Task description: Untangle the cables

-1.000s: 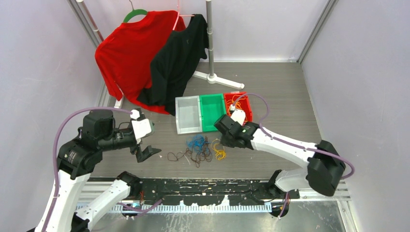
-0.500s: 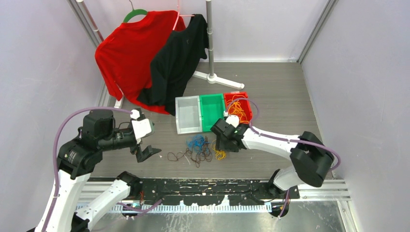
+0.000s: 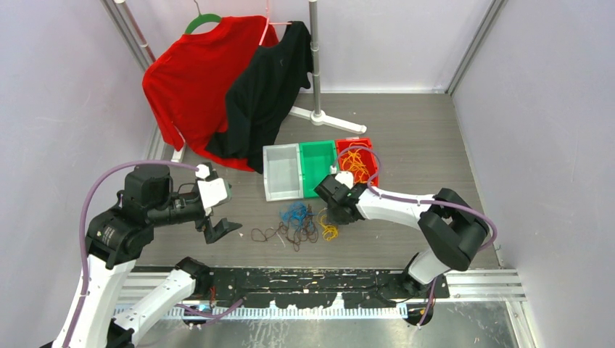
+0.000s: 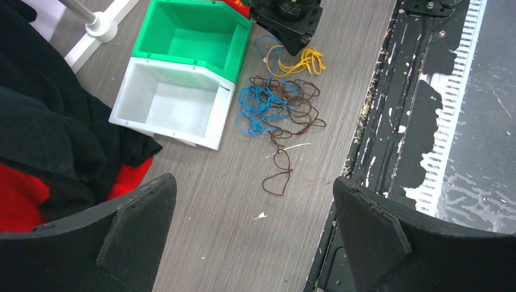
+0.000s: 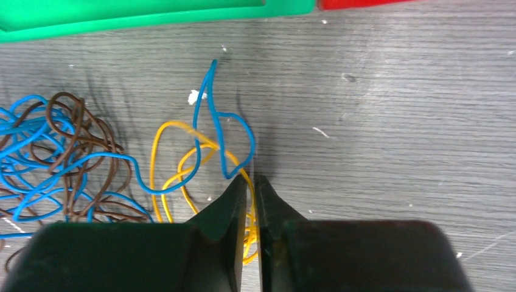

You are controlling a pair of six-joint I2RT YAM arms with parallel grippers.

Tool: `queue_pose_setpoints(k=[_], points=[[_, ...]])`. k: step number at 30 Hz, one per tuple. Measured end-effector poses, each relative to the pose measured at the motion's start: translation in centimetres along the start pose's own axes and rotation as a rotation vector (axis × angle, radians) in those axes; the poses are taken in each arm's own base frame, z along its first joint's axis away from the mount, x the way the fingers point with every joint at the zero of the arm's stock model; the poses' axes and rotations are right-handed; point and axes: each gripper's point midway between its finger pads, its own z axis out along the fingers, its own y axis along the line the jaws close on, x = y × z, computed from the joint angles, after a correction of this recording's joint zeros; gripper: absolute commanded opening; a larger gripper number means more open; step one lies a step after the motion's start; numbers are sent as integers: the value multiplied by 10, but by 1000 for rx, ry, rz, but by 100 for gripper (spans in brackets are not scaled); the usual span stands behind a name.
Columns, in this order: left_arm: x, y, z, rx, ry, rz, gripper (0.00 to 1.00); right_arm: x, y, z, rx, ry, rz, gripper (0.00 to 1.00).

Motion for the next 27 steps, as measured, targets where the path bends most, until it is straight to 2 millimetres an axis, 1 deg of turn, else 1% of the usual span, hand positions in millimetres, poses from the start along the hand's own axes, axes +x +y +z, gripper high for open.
queue_pose_setpoints(k=[2, 3, 6, 9, 14, 17, 20, 24, 27], points=[[0, 0, 0, 0, 0, 0, 99, 0, 2, 0, -12, 1, 0, 3], [0, 0, 0, 0, 0, 0, 100, 0, 3, 0, -17, 1, -1, 1], [0, 0, 0, 0, 0, -1, 100, 2, 0, -4, -15, 9, -6, 1], [0, 0, 0, 0, -1, 0, 99, 1, -4, -18, -23, 6, -10, 1], [0, 0, 0, -1, -1, 0, 99, -7, -8, -51, -59, -29, -17, 1], [0, 0, 0, -1, -1, 1, 99, -16, -5, -71, -87, -47, -23, 1], [-1, 0, 0, -3, -4, -3, 99, -27, 3, -92, -129, -63, -38, 1], [1, -1, 5, 6, -12, -26, 100, -45, 17, -125, -219, -104, -75, 1], [2, -3, 12, 27, -36, -49, 99, -64, 34, -156, -314, -165, -108, 1]])
